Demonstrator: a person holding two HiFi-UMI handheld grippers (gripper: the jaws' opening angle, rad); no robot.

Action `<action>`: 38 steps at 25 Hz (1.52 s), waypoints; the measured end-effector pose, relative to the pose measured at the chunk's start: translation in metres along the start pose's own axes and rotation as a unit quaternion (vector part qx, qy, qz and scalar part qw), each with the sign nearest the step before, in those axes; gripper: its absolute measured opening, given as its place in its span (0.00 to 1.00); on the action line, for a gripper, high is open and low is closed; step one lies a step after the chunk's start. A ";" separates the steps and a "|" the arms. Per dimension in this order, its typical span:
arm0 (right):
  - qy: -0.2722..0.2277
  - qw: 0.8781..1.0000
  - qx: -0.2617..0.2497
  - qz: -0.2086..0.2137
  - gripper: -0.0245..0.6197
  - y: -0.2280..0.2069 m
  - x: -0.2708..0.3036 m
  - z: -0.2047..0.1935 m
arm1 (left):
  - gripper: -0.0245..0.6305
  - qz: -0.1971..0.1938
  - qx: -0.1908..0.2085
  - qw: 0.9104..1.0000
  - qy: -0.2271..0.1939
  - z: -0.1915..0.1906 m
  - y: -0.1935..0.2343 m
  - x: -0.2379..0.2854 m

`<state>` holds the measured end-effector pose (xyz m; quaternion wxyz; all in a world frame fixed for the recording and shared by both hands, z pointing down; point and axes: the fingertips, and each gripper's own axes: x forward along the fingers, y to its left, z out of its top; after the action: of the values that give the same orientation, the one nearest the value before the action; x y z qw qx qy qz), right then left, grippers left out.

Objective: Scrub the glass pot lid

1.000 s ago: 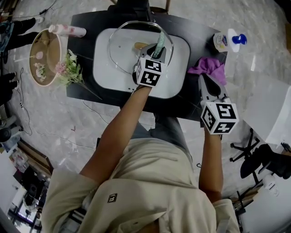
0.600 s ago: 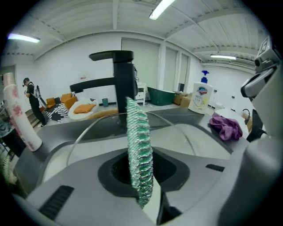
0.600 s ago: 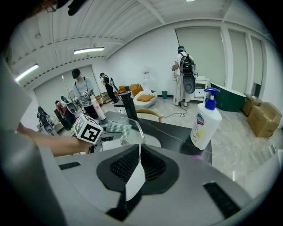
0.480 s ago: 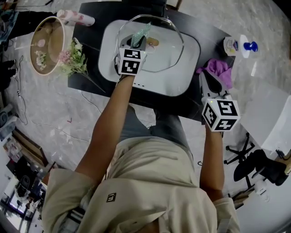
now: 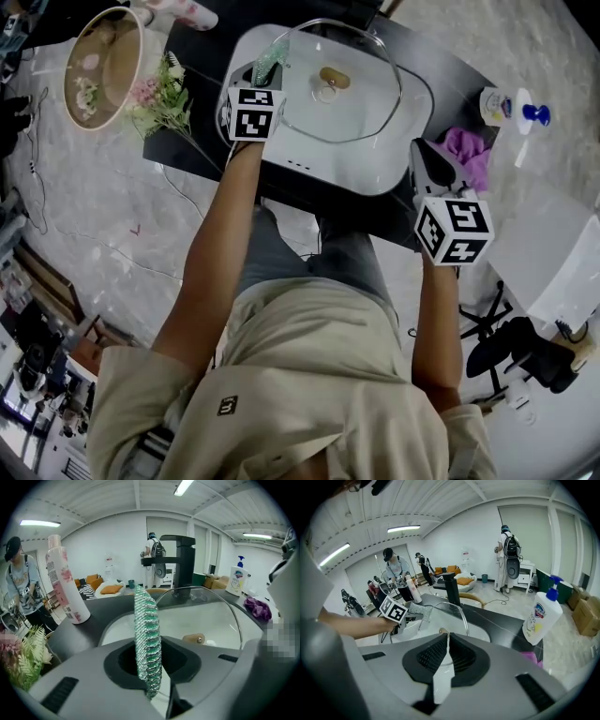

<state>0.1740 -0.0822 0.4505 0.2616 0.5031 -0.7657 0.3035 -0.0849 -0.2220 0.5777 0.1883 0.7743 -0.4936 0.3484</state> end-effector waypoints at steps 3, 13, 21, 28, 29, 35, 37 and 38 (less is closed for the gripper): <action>0.002 1.000 -0.003 0.001 0.08 0.003 0.001 -0.001 | 0.17 -0.001 -0.005 1.000 0.003 -0.005 0.000 -0.002; 0.004 1.000 0.009 -0.005 0.08 -0.007 -0.005 -0.013 | 0.17 -0.019 0.002 1.000 0.001 -0.002 -0.031 0.003; 0.003 0.999 0.038 -0.021 0.08 -0.029 -0.015 -0.031 | 0.17 -0.093 0.050 0.994 0.004 0.004 -0.131 0.013; 0.001 0.997 0.064 -0.036 0.08 -0.048 -0.025 -0.047 | 0.17 -0.168 0.087 0.982 0.006 0.012 -0.217 0.015; 0.001 0.997 0.067 -0.038 0.08 -0.050 -0.026 -0.049 | 0.17 -0.181 0.094 0.979 0.005 0.013 -0.232 0.015; 0.000 0.996 0.078 -0.047 0.08 -0.063 -0.031 -0.056 | 0.17 -0.211 0.091 0.973 0.009 0.013 -0.271 0.015; 0.000 0.996 0.080 -0.049 0.08 -0.066 -0.032 -0.057 | 0.17 -0.212 0.090 0.973 0.009 0.013 -0.268 0.015; 0.000 0.995 0.081 -0.050 0.08 -0.067 -0.032 -0.057 | 0.17 -0.212 0.092 0.973 0.009 0.013 -0.267 0.015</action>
<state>0.2531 -0.0417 0.4797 0.2347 0.5605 -0.7124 0.3510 0.1635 -0.1222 0.5936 0.1904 0.8723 -0.2823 0.3509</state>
